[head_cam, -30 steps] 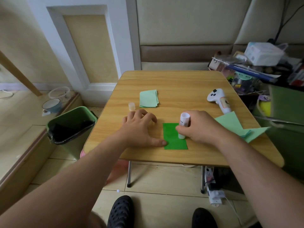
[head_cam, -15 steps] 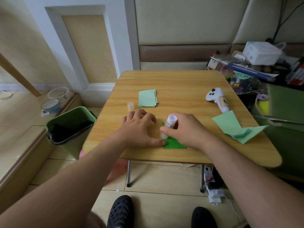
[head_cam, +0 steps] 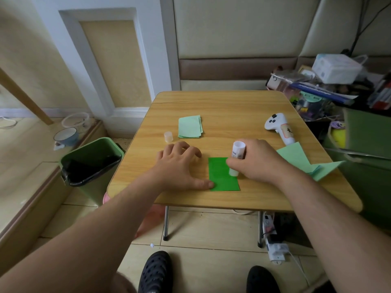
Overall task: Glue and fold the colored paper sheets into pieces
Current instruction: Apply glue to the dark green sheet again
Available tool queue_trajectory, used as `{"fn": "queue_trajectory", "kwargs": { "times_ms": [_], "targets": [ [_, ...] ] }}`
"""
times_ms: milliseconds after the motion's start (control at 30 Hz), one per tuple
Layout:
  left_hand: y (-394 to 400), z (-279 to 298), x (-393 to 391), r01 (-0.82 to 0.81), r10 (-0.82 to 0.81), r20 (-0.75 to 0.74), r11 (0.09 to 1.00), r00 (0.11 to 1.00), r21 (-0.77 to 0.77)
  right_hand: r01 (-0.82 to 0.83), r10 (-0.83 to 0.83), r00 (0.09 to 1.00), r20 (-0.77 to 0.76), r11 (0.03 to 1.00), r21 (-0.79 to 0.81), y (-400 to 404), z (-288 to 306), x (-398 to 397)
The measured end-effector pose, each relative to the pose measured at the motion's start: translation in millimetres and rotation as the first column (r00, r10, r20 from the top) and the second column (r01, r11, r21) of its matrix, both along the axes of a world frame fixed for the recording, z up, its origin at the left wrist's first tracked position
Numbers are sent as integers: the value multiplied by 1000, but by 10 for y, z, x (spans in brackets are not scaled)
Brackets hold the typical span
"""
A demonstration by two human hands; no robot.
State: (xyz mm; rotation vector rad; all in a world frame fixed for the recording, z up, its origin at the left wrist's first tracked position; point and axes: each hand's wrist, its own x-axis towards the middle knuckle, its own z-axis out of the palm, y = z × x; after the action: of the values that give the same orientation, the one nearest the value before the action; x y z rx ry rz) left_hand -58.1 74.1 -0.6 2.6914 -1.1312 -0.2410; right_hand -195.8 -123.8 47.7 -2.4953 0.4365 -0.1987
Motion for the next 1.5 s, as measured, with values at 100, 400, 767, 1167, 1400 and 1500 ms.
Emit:
{"fn": "queue_trajectory", "kwargs": {
  "times_ms": [100,400,767,1167,1400,1500],
  "targets": [
    [-9,-9,-7,0,0,14,1000,1000,1,-19,13,997,77,996,83,155,-26,47],
    [13,17,-37,25,-23,-37,998,999,60,-98,100,994,-43,993,59,171,-72,24],
    [30,31,-23,37,-33,-60,997,998,64,-8,7,1000,23,999,32,48,-12,-39],
    [32,-2,-30,20,-19,-36,1000,999,19,-123,129,988,-81,990,71,178,-55,3],
    [41,15,-23,36,-35,-38,999,999,24,-77,73,990,-124,997,-28,-38,6,-93],
    [43,14,-18,40,-39,-40,999,998,25,-56,50,992,-112,997,-55,-31,17,-80]
  ]
}}
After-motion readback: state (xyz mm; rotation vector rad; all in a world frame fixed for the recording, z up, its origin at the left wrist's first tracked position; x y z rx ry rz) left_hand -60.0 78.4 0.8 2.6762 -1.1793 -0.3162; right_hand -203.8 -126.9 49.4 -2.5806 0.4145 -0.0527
